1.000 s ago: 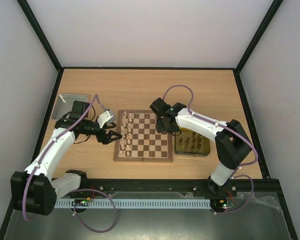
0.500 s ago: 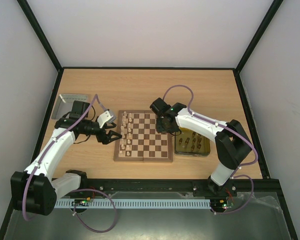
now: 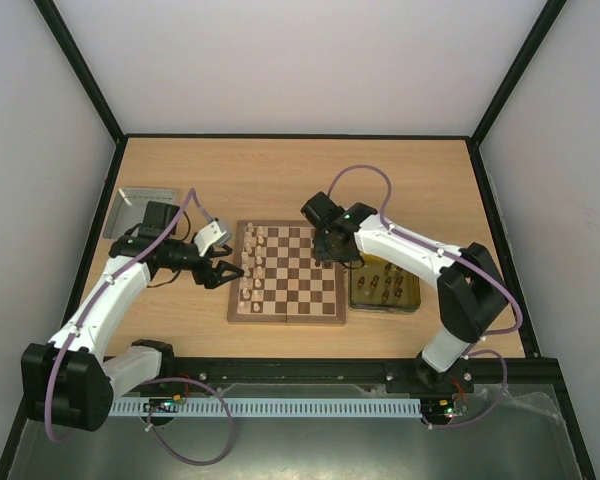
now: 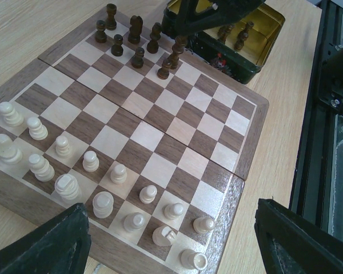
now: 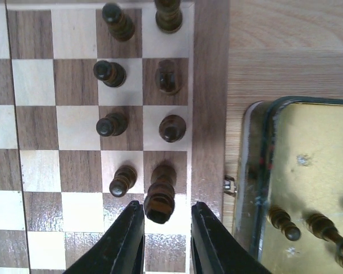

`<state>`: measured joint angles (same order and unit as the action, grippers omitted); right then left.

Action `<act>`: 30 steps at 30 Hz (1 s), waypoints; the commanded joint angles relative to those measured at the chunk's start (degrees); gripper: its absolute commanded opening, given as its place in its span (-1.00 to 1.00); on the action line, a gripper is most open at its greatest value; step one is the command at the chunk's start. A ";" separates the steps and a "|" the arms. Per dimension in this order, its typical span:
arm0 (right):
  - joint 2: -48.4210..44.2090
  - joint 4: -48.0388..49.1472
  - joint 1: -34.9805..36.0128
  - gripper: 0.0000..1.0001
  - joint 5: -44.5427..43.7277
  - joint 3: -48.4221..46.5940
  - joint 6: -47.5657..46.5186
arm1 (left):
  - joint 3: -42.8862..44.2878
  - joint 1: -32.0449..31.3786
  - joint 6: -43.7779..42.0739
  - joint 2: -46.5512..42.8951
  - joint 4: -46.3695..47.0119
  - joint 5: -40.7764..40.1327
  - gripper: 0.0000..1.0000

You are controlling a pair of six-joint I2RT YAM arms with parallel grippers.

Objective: Set up the chess pieces on the board
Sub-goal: Place the chess piece on the chessboard, then pick up the chess piece from the storage box.

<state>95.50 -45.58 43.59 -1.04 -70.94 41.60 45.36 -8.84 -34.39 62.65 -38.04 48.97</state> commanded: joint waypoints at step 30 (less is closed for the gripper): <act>-11.28 1.75 -12.86 -0.50 4.55 17.38 -4.28 | -0.28 -2.21 1.08 -0.08 1.60 -1.40 0.58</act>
<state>83.20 -44.31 30.72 3.29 -54.68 38.61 45.34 -10.50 -33.36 62.52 -36.73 47.42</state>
